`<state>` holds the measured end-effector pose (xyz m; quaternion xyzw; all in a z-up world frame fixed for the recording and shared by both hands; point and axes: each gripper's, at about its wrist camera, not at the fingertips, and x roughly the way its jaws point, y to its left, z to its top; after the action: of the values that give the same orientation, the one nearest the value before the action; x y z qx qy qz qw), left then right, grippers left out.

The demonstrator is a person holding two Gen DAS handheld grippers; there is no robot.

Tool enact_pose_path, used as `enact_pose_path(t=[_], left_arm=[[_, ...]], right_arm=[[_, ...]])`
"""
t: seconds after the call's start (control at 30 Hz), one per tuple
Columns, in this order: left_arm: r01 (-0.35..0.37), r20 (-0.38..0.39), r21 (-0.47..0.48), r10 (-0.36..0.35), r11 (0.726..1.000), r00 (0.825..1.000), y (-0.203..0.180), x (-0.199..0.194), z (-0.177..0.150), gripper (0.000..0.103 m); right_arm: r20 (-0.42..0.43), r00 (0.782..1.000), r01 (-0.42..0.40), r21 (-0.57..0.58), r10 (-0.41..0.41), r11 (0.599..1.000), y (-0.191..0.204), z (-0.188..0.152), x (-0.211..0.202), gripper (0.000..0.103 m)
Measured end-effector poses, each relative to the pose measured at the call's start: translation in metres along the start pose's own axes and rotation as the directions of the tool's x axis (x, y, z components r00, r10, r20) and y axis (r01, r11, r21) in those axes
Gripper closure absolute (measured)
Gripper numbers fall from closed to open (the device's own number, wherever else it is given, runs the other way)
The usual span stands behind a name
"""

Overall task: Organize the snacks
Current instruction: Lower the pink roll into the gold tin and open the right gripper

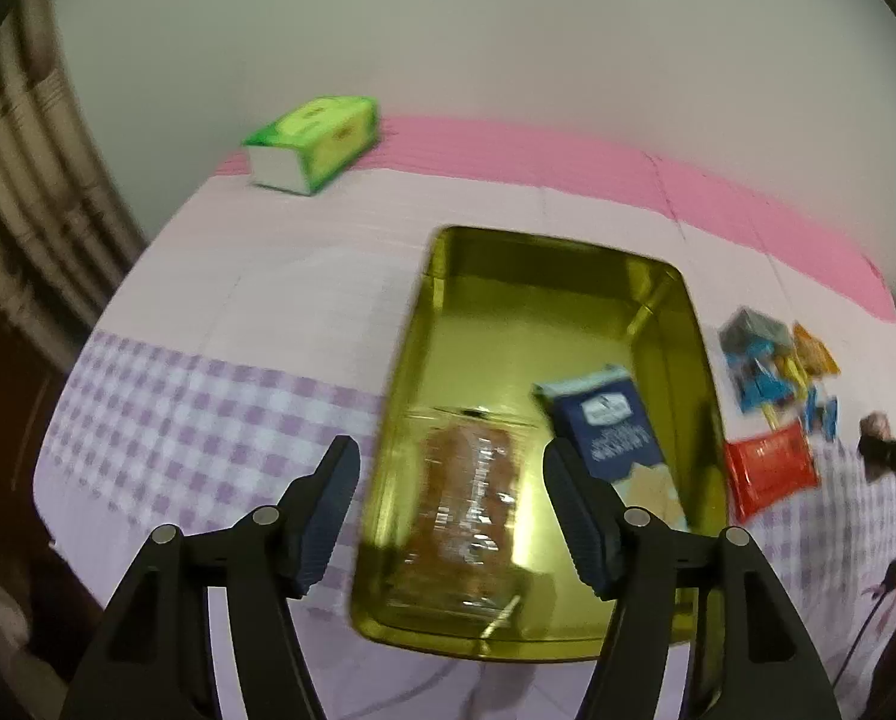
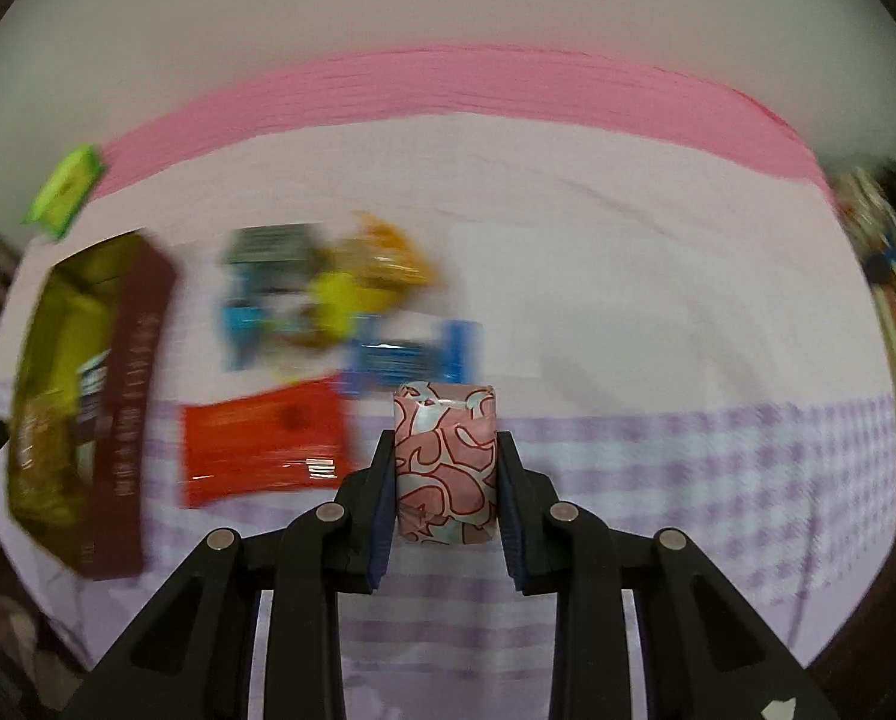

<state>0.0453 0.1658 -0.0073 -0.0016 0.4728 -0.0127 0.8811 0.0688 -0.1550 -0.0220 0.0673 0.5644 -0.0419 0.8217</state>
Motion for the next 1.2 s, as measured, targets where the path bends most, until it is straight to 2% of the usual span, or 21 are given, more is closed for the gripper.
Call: enact_pose_path(t=[0.17,0.33,0.57,0.83,1.2], left_arm=[[-0.012,-0.014,-0.084,0.011,0.996,1.0,0.027,0.0,-0.005,0.038],[-0.038,-0.024,-0.155,0.034,0.987,0.999,0.05,-0.004,-0.014,0.038],[-0.095,-0.042,-0.222,0.088,0.97,0.995,0.078,-0.003,-0.028,0.036],[-0.091,-0.039,-0.248,0.084,0.964,0.996,0.084,-0.004,-0.029,0.035],[-0.079,-0.04,-0.27,0.071,0.96,0.997,0.089,-0.004,-0.03,0.034]], right_arm=[[-0.012,0.994,-0.108,-0.129,0.107,0.986,0.07,0.005,-0.005,0.076],[-0.044,0.98,-0.199,-0.246,0.195,0.949,0.132,0.004,-0.005,0.076],[-0.121,0.966,-0.255,-0.345,0.227,0.903,0.2,-0.002,0.014,0.076],[-0.159,0.964,-0.259,-0.38,0.214,0.888,0.237,-0.006,0.034,0.076],[-0.195,0.96,-0.261,-0.361,0.201,0.896,0.249,-0.013,0.054,0.075]])
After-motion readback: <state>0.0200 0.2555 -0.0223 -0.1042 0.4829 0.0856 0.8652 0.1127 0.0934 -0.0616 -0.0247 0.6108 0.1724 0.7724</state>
